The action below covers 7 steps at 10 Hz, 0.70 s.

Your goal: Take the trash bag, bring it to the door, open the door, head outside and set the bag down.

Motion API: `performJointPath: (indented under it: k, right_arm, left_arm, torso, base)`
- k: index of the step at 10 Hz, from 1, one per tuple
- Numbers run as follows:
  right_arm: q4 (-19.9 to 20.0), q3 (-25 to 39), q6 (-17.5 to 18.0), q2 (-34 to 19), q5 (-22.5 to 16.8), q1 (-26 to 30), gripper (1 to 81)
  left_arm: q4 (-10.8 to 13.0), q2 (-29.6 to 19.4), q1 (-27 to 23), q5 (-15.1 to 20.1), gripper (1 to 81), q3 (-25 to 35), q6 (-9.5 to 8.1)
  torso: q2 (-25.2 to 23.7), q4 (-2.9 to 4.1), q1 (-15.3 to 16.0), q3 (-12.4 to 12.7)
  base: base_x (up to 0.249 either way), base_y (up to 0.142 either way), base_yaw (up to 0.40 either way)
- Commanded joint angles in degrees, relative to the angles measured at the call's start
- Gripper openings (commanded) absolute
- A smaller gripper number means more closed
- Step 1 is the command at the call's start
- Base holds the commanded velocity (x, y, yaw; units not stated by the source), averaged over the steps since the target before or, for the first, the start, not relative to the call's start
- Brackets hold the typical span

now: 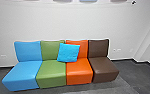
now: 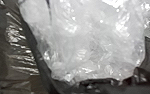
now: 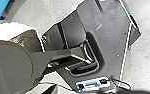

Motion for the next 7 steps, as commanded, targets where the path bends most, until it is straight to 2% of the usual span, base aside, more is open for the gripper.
performJointPath:
  k: [1, 3, 4, 5, 7]
  right_arm:
    - [-0.32, 0.55, -0.14, -1.61, -3.92, 1.01, 81.1]
    - [-0.32, 0.38, -0.14, -1.25, -3.83, 1.10, 81.1]
    - [-0.32, 0.38, -0.14, -1.17, -3.83, 1.19, 81.1]
    - [-0.32, 0.38, -0.14, -1.08, -3.83, 1.28, 81.1]
    - [-0.32, 0.11, -0.05, -0.90, -3.92, 1.28, 81.1]
  left_arm:
    - [-0.06, -1.05, -2.61, 4.78, 1.0, 0.57, 0.53]
    - [-0.06, -0.88, -2.61, 4.69, 1.0, 0.57, 0.53]
    - [-0.06, -0.79, -2.52, 4.69, 1.0, 0.57, 0.53]
    - [0.02, -0.53, -2.60, 4.69, 1.0, 0.48, 0.53]
    - [0.02, 0.79, -2.61, 4.78, 1.0, -1.09, 0.80]
  torso:
    - [5.31, 0.00, -3.41, 0.00]
    - [9.84, 0.00, -6.33, 0.00]
    - [6.31, 0.00, -4.09, 1.39]
    - [8.08, 0.00, -5.23, 4.76]
    - [9.13, 0.00, -5.79, 7.36]
  base:
    - [0.000, 0.000, 0.000]
    - [0.000, 0.000, 0.000]
    - [0.000, 0.000, 0.000]
    - [0.000, 0.000, 0.000]
    - [0.000, 0.000, 0.000]
